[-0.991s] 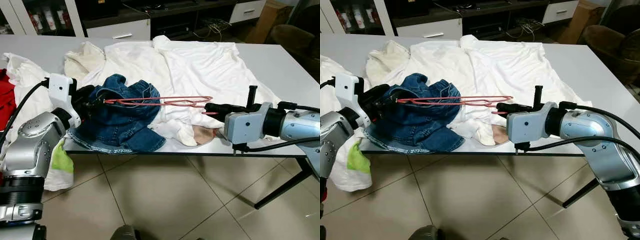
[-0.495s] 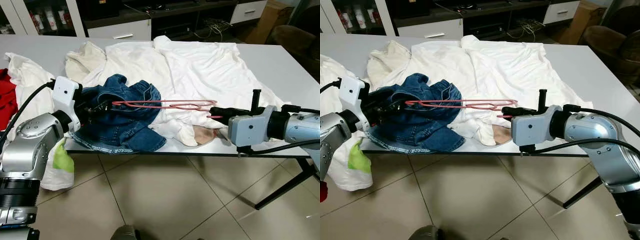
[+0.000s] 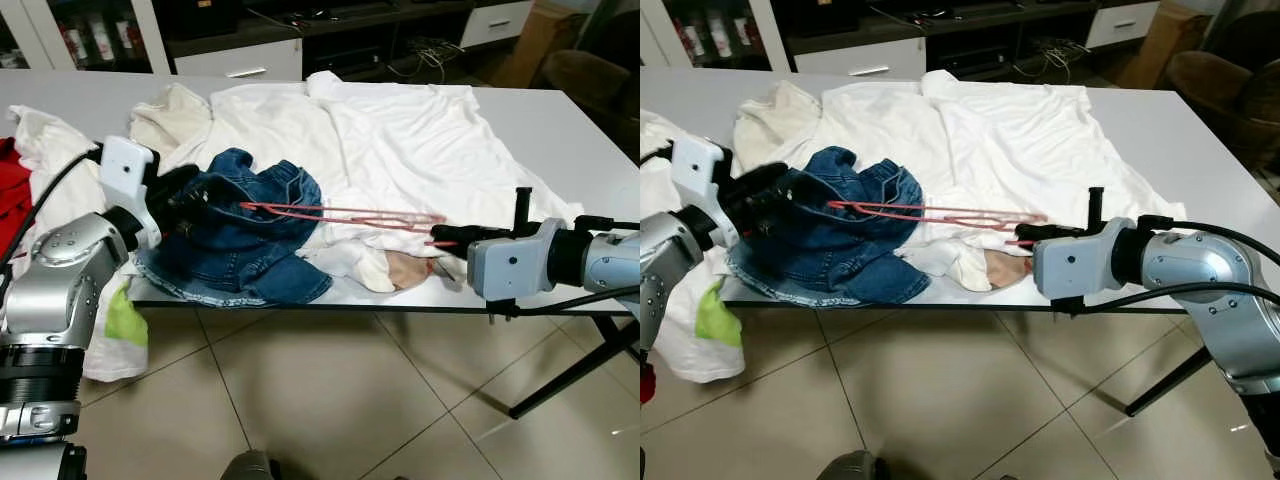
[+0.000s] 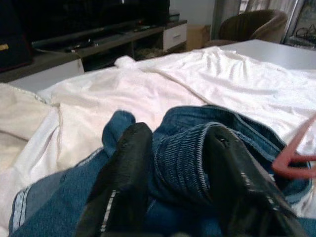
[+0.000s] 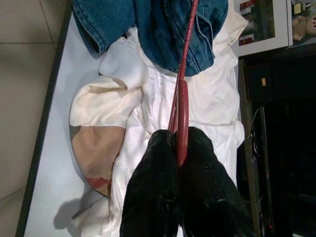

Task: Hang hanger

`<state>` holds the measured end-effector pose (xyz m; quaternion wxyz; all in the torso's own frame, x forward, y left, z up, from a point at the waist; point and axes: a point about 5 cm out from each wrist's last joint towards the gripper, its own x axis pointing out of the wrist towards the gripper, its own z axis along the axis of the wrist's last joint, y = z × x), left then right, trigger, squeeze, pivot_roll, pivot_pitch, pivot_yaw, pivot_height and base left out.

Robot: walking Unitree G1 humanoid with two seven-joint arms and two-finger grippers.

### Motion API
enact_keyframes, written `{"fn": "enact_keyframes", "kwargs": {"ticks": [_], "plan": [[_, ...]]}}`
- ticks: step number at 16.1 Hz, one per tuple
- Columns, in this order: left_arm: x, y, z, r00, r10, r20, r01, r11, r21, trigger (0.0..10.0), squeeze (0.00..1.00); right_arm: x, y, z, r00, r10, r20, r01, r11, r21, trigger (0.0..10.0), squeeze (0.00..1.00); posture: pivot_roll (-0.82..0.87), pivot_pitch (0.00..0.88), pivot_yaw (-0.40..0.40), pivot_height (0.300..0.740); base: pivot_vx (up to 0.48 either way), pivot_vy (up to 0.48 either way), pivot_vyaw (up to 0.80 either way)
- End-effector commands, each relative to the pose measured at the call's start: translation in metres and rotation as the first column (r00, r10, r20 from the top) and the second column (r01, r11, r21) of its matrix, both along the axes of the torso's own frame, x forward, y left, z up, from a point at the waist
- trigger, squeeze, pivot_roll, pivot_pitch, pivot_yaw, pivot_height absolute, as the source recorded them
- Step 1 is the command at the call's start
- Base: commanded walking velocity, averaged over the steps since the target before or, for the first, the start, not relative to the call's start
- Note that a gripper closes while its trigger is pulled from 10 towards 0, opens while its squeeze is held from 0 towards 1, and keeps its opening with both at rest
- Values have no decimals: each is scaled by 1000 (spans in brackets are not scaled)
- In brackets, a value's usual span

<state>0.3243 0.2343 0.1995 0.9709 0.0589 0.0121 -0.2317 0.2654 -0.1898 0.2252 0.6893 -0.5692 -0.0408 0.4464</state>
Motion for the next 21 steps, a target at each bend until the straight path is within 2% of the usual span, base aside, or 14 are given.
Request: {"fn": "enact_keyframes", "kwargs": {"ticks": [1,4,9,13,16,17,18,19,20,21], "plan": [[2,0,6,1000,7,24,-7,1000,-1,0,0,-2,1,3,1000,7,1,-7,1000,-13,10000,0,127,10,8,740,0,0,0],[2,-2,7,999,-10,41,10,1000,-3,0,0,-1,8,0,1000,20,-1,-20,1000,-6,10000,0,128,9,6,740,0,0,0],[0,-8,19,992,-28,124,29,1000,-1,0,0,3,15,-5,1000,8,-5,-8,1000,-28,10000,0,132,11,0,740,0,0,0],[-1,-10,25,986,-35,162,34,999,11,0,0,10,8,0,998,-48,30,49,998,-38,10000,0,133,12,0,740,0,0,0],[-2,-13,18,991,-61,121,57,998,34,0,0,11,1,10,996,-78,43,79,997,-14,10000,0,128,13,0,740,0,0,0],[-3,-13,12,994,-74,85,70,996,49,4588,0,11,-2,13,995,-85,48,86,996,-9,10000,0,128,13,0,740,0,0,0],[-4,-13,8,995,-74,63,70,996,60,10000,0,9,-1,13,996,-76,46,77,997,-3,10000,0,126,13,0,740,0,0,0],[-5,-12,6,996,-78,49,76,996,50,10000,0,7,4,12,998,-56,37,55,998,13,10000,0,126,13,0,740,0,0,0],[-6,-10,5,995,-83,52,81,996,43,10000,1000,5,9,11,999,-36,29,35,999,27,10000,0,126,13,0,740,0,0,0],[-6,-9,5,995,-84,59,81,996,47,10000,1000,5,11,11,999,-29,29,28,999,31,10000,0,126,13,0,740,0,0,0]]}}
